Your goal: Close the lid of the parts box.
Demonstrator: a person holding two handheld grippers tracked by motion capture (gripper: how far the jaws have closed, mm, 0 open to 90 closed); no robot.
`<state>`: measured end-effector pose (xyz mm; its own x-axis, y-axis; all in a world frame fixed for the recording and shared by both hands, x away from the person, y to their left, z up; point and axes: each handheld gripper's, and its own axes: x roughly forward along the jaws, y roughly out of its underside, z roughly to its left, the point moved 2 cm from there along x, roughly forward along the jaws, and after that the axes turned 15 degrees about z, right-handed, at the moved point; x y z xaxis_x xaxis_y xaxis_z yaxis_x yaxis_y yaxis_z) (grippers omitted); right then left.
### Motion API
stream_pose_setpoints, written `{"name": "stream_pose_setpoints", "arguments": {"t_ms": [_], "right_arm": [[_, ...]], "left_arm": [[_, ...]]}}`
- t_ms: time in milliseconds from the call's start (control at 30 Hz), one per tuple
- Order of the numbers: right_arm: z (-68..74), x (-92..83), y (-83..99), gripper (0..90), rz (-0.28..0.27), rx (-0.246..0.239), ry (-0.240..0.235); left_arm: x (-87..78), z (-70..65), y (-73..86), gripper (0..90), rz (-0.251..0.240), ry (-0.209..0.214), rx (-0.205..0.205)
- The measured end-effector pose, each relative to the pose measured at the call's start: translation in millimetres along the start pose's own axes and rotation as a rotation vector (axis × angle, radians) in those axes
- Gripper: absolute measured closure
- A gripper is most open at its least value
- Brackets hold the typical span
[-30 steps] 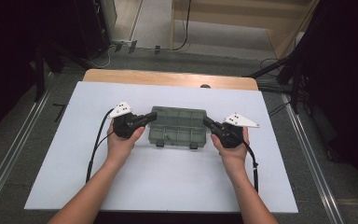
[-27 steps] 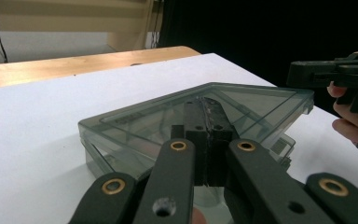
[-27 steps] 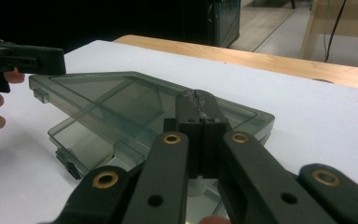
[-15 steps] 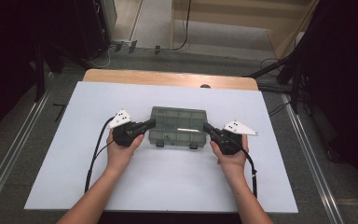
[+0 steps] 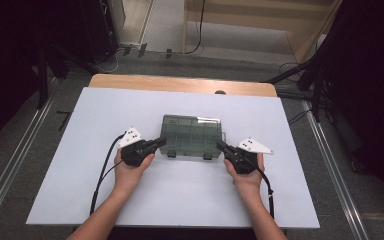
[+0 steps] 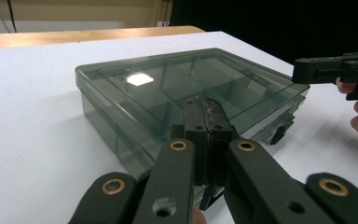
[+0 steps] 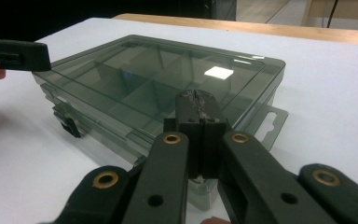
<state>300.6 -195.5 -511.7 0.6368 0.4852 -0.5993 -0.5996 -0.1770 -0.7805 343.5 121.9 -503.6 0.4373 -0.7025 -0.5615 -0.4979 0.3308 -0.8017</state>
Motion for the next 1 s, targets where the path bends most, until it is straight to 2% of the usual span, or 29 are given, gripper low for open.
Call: {"name": "stream_pose_setpoints", "arguments": {"t_ms": [367, 567, 767, 1000], "right_arm": [[1.8, 2.7, 6.7, 90.0, 0.007, 0.009, 0.003], [2.3, 5.5, 8.4, 90.0, 0.021, 0.008, 0.015], [3.1, 6.5, 9.2, 90.0, 0.024, 0.008, 0.016], [5.3, 7.5, 9.0, 90.0, 0.026, -0.006, 0.036]], "left_arm": [[-0.7, 0.0, 6.0, 90.0, 0.015, -0.025, -0.015], [2.4, -2.1, 7.9, 90.0, 0.047, -0.041, -0.009], [3.5, -3.5, 8.1, 90.0, 0.045, -0.057, -0.003], [4.1, -2.7, 8.3, 90.0, 0.039, -0.05, -0.01]]}}
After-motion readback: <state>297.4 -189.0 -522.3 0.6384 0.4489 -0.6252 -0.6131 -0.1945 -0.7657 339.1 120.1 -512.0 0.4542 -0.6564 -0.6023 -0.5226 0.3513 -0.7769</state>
